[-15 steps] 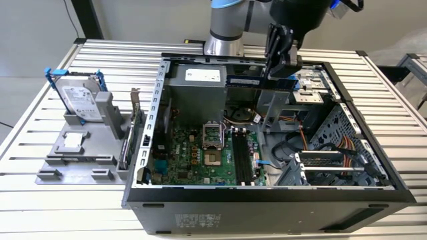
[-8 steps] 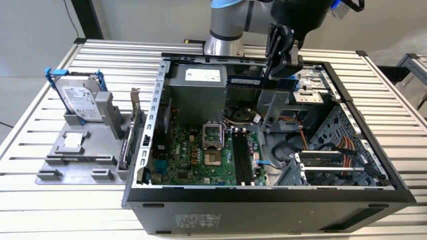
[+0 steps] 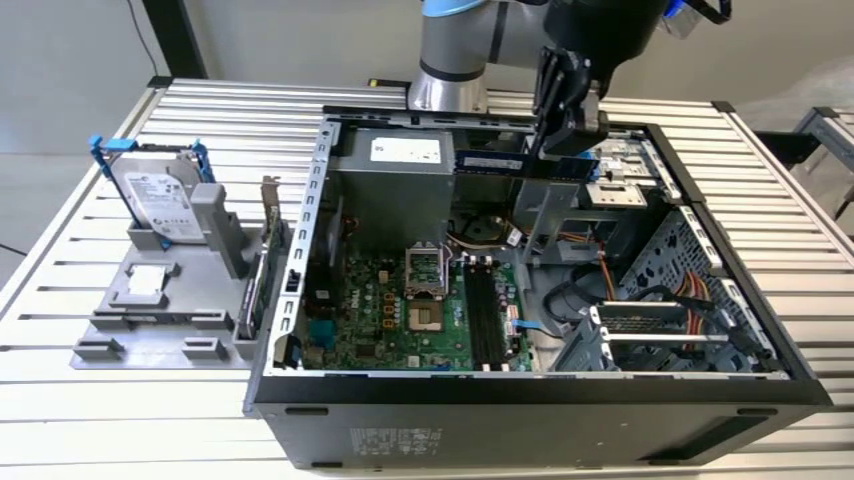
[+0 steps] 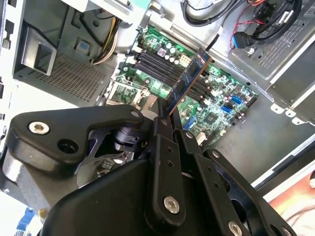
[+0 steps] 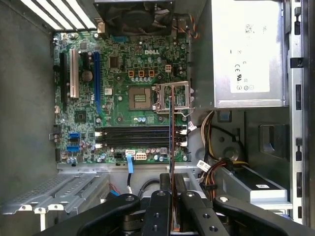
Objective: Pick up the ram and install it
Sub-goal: 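Insert the ram into the slot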
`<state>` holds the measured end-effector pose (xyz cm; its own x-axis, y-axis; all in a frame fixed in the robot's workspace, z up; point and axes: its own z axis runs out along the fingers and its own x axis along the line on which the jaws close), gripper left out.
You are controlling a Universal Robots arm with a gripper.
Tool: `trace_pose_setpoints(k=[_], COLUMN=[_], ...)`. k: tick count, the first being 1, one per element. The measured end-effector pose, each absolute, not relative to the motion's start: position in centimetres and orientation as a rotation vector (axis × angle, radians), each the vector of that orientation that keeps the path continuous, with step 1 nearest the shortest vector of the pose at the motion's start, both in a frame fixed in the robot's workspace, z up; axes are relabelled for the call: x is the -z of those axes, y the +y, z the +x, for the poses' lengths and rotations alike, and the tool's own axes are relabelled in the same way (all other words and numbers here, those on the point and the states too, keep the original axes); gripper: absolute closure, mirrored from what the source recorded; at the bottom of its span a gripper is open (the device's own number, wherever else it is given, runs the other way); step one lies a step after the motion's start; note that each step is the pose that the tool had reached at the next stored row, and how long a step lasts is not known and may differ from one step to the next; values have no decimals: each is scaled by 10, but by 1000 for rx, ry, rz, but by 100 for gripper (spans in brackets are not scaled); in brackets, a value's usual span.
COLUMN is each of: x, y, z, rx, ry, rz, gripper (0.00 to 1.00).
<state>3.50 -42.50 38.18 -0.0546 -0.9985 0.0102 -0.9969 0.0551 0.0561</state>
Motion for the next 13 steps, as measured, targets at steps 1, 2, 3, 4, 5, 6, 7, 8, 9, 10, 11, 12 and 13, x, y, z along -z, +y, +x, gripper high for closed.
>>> trace_pose_setpoints(k=[1,2,3,4,5,6,7,8,9,10,11,12,13], x=[-382,-382,-382,-382,-382,-382,-382,-382,-382,-382,-382,-382,-382], y=[-425,-425,-425,-425,-425,-425,-425,-425,-425,-425,-425,-425,-426], z=[35,35,36,36,36,36,36,37,37,37,37,37,37], rx=[52,52,52,52,52,52,52,52,52,52,52,52,53], ry=[-2248,-2248,-2248,-2248,-2248,-2248,-2248,-2248,-2249,-2250,-2252,-2254,-2258], rz=[2128,2128,2128,2128,2128,2128,2128,2128,2127,2126,2124,2121,2117], gripper=[100,100,100,100,100,100,100,100,100,100,100,100,100])
